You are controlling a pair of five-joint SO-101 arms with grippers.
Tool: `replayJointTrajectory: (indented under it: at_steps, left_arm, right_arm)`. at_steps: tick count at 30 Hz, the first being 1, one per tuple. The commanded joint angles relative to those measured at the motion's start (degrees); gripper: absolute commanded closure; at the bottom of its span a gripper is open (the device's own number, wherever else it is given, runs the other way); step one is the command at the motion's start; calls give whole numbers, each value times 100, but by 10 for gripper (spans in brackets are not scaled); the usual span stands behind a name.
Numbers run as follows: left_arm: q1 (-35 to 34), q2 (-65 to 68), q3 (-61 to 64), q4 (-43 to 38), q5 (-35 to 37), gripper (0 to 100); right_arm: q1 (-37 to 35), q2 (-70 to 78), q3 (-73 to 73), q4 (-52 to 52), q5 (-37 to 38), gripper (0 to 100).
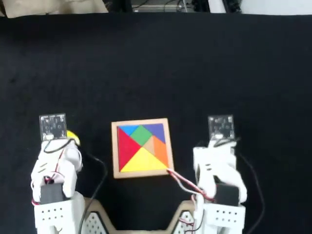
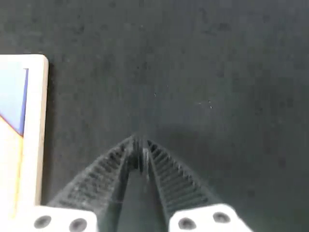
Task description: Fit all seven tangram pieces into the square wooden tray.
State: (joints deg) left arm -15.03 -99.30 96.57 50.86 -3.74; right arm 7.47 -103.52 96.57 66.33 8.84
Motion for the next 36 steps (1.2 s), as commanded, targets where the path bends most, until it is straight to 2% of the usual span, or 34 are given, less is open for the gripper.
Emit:
replayJointTrajectory:
  at_steps: [1, 6, 10, 16, 36]
  left_arm:
    - [-110, -35, 110, 862, -44, 970]
    - [-101, -44, 84, 1987, 9, 970]
    - [-163, -44, 48, 1978, -35, 971]
    - [-163, -44, 48, 1978, 9, 971]
    - [-136, -44, 57, 1978, -18, 970]
  right_arm:
    - [158, -312, 4, 580, -44, 984]
    - [176, -251, 4, 721, -88, 986]
    - [202, -119, 4, 642, -53, 986]
    - [-809, 338, 22, 404, -88, 987]
    - [-826, 409, 40, 360, -62, 987]
